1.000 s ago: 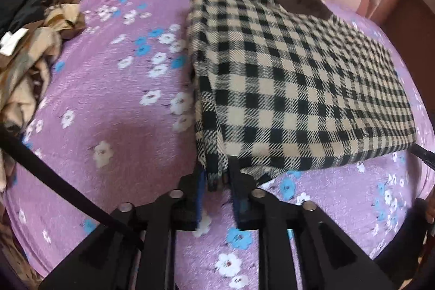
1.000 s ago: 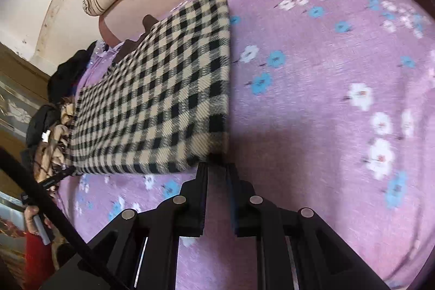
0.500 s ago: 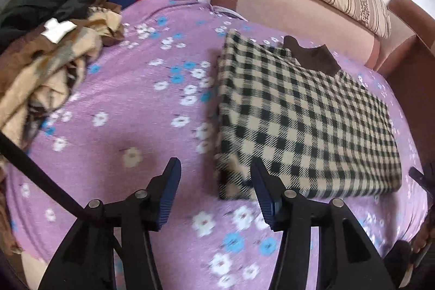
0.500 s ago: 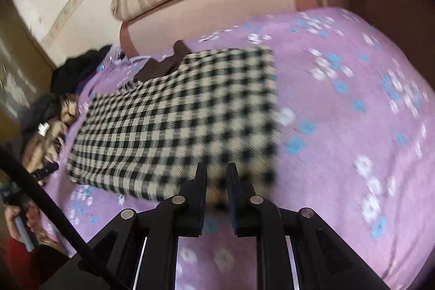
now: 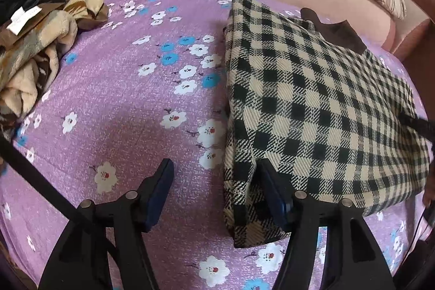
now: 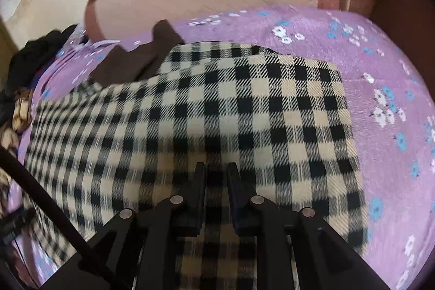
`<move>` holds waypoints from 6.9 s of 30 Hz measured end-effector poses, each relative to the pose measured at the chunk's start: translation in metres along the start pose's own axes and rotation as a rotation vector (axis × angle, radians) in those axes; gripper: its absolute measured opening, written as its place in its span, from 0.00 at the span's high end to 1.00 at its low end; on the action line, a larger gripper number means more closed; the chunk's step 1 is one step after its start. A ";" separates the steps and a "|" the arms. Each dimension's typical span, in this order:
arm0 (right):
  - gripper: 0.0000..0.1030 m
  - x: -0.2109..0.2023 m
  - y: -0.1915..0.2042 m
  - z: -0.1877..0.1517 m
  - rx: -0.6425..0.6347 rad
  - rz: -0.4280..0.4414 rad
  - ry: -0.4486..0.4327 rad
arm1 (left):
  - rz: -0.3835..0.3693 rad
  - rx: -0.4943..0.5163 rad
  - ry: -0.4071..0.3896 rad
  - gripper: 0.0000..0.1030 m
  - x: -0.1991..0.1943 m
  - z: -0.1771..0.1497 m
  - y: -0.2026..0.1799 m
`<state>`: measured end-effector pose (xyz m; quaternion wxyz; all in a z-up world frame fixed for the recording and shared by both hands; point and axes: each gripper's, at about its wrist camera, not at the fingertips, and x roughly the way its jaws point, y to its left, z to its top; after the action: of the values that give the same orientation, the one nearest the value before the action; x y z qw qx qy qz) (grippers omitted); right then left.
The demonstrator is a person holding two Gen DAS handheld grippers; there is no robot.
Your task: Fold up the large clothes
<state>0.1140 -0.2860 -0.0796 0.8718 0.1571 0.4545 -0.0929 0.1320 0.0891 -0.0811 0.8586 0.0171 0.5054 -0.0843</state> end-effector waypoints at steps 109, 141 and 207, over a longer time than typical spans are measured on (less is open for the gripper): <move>0.92 -0.063 0.283 -0.161 -0.835 0.040 -0.449 | -0.340 0.076 0.139 0.85 0.022 0.172 -0.076; 0.42 -0.118 -0.095 -0.035 0.244 0.380 -0.344 | -0.283 0.227 -0.077 0.44 -0.061 0.107 -0.218; 0.19 0.012 -0.135 0.002 0.239 0.492 -0.020 | -0.616 0.156 0.156 0.10 0.057 0.061 -0.230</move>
<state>0.0813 -0.4130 -0.1143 0.8479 0.3638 0.3797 0.0671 0.1745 -0.1519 -0.0876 0.7474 -0.0645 0.5432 -0.3770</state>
